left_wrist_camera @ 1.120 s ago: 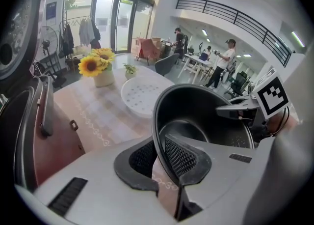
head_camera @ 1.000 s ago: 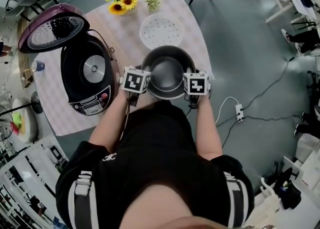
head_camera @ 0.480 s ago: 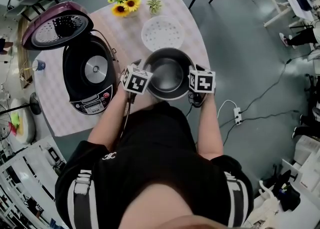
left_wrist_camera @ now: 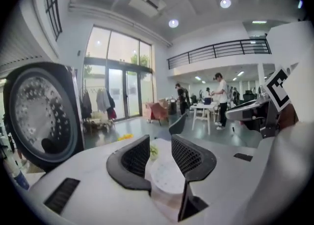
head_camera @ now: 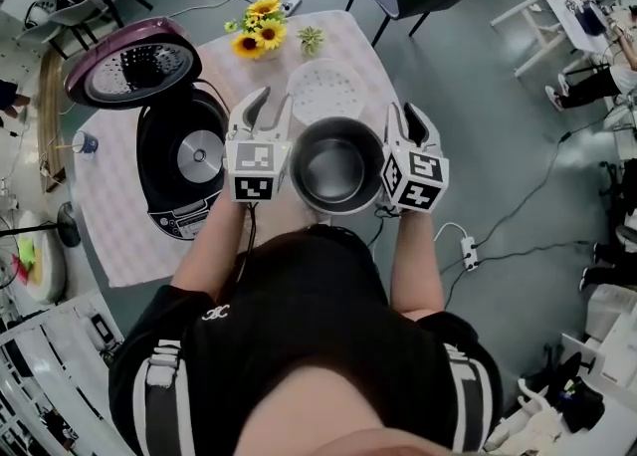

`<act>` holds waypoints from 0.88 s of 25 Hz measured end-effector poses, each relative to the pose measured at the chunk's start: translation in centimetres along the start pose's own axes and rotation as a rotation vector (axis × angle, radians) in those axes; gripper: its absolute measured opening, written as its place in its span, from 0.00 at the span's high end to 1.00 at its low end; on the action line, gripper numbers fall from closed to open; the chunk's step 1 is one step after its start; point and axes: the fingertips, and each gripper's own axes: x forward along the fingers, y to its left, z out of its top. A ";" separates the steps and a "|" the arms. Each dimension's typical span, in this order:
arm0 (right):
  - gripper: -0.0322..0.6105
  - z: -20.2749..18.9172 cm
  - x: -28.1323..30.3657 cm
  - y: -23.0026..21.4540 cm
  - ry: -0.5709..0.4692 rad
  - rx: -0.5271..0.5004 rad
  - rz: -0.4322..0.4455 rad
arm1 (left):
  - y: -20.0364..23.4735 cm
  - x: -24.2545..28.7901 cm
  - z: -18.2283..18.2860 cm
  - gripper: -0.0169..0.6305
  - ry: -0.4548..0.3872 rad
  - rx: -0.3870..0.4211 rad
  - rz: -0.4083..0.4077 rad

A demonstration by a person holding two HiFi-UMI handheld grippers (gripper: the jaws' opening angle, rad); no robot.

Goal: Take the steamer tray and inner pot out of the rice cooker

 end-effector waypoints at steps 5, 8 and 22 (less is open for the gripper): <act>0.82 9.9 -3.8 2.4 -0.367 0.025 0.029 | 2.4 -4.2 6.2 0.77 -0.187 -0.003 0.059; 0.82 13.8 -6.0 4.2 -0.501 0.024 0.061 | 3.5 -7.2 8.8 0.79 -0.264 0.007 0.091; 0.95 16.7 -8.1 12.2 -0.562 -0.018 0.164 | 8.9 -14.0 10.0 0.97 -0.312 -0.139 0.116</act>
